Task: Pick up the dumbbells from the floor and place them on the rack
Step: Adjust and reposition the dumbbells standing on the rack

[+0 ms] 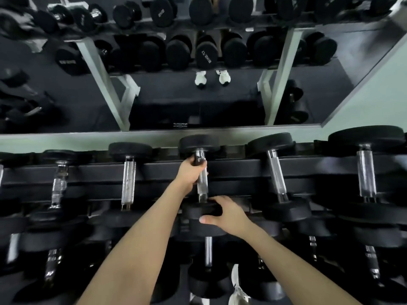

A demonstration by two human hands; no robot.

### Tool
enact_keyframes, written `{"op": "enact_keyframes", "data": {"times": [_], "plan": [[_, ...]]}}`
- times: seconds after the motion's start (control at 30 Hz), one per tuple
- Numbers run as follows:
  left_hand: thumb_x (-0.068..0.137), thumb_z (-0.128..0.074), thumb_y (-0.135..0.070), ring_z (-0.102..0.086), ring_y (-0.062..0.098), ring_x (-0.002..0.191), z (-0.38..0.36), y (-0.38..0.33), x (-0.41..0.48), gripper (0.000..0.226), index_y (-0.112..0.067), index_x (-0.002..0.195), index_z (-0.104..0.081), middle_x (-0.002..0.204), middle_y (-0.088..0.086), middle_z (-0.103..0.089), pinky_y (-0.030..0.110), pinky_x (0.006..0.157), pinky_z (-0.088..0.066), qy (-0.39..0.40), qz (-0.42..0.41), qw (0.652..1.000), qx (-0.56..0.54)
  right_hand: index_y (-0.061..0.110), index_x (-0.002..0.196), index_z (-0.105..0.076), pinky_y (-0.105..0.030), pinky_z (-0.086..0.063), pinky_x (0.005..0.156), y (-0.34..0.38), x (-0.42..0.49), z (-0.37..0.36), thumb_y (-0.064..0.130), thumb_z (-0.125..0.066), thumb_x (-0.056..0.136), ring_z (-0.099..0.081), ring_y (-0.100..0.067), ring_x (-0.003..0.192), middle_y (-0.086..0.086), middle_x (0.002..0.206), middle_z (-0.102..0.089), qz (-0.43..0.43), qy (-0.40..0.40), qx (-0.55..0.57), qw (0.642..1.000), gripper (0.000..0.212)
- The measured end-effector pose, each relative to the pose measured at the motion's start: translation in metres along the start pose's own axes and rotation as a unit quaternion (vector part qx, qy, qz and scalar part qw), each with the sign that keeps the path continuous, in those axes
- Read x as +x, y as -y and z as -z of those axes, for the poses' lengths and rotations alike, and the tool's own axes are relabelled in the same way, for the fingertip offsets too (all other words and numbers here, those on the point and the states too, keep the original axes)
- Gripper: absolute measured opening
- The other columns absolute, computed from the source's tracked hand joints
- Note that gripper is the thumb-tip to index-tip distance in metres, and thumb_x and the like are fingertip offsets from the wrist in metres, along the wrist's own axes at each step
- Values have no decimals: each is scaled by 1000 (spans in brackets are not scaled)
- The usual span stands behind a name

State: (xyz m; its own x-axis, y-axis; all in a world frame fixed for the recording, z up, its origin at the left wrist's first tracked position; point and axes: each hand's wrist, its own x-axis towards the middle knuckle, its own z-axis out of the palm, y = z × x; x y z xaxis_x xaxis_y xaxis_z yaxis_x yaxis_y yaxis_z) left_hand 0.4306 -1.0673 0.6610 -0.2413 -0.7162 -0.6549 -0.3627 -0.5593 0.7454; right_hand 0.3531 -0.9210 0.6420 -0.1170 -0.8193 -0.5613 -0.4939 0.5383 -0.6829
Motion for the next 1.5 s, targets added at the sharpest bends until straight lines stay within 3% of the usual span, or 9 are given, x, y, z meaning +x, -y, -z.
{"op": "enact_keyframes", "data": {"times": [0.1,0.47,0.77,0.9,0.97,1.07,1.17,1.3,1.5], "plan": [[92,-57,-12,-64,23,78,2,1,1,21,-13,113,-55,85,3,-63,41,84,-54,6,-14,1000,-8,22,136,-47,-30,-40,105,1,0,-3,59,-70,71,-47,-17,125,2,136,-48,10,-14,-10,1000,78],[92,-56,-15,-66,29,95,9,0,0,12,-23,100,-52,89,1,-64,48,91,-53,32,-27,999,31,20,133,-51,-22,-35,95,14,-9,-12,54,-71,73,-48,-17,123,2,132,-52,5,-52,-2,999,72],[91,-58,-19,-65,29,103,10,-1,-4,21,-18,112,-55,107,8,-65,49,95,-51,43,-29,998,41,24,131,-53,-27,-39,102,15,-14,-10,55,-73,71,-49,-14,122,5,129,-54,-22,-42,20,999,70],[88,-62,-25,-62,24,96,4,0,-2,36,-13,121,-58,103,6,-65,43,93,-52,11,-55,993,108,28,141,-41,-32,-35,111,17,-23,-3,60,-67,73,-40,-16,135,5,145,-43,-39,-29,-24,999,79],[85,-64,-32,-64,27,96,3,-4,-4,36,-8,111,-63,103,8,-68,43,88,-53,-52,-70,978,189,32,143,-39,-30,-33,111,15,-33,5,62,-64,75,-39,-13,137,7,150,-38,-48,-76,-57,994,78],[86,-59,-30,-62,28,91,-3,-9,-19,30,-7,105,-59,101,8,-65,41,83,-52,-175,-142,944,242,20,128,-57,-29,-45,93,3,-55,27,47,-64,84,-61,-19,116,1,130,-62,-41,-279,-82,956,52],[90,-57,-25,-60,22,86,-30,-8,-33,20,-6,96,-63,91,3,-64,35,80,-49,-121,-203,944,231,10,112,-67,-33,-49,79,-22,-66,65,30,-62,88,-67,-31,98,-8,110,-71,-87,-434,-99,891,31],[90,-57,-27,-67,31,89,-89,-2,-27,19,-13,82,-67,88,13,-71,46,89,-53,61,-135,976,162,12,124,-59,-33,-45,87,-63,-54,114,42,-56,90,-60,-28,111,-6,121,-66,-186,-313,-111,925,46],[89,-61,-34,-56,24,79,-167,-7,-12,23,-11,83,-62,80,8,-59,37,75,-48,86,-9,995,57,17,113,-66,-34,-50,88,-88,-28,138,48,-63,84,-65,-24,103,-5,107,-71,-173,-124,-12,977,43]]}}
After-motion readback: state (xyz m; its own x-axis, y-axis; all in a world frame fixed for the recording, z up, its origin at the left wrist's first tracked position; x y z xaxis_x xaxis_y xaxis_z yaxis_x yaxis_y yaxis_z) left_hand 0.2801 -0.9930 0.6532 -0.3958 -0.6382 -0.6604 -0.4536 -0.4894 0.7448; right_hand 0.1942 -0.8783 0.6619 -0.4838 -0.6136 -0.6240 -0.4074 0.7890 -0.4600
